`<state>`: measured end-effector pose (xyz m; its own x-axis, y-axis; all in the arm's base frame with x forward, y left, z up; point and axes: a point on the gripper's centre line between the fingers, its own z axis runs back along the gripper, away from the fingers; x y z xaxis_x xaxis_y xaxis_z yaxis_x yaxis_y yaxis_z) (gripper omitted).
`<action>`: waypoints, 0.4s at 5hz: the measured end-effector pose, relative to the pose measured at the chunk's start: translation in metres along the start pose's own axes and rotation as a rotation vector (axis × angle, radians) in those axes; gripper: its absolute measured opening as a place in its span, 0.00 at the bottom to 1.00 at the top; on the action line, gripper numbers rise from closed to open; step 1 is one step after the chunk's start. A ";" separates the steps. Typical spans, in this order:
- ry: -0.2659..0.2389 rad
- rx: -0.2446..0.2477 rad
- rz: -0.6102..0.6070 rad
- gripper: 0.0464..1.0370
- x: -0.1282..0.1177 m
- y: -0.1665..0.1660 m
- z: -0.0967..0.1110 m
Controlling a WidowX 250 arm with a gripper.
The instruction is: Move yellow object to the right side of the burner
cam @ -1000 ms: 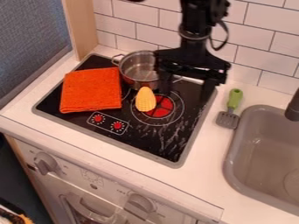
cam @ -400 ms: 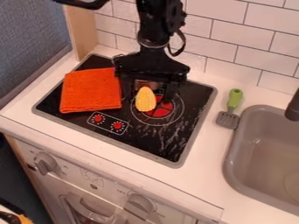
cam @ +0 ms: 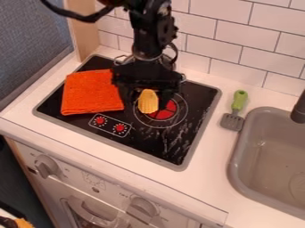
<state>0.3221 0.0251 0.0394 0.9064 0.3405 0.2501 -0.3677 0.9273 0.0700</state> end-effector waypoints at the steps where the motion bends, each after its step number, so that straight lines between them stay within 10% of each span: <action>1: -0.017 -0.024 0.018 0.96 0.004 0.000 -0.012; 2: -0.021 -0.024 0.027 0.96 0.008 -0.002 -0.024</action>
<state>0.3352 0.0292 0.0185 0.8914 0.3628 0.2718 -0.3871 0.9212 0.0398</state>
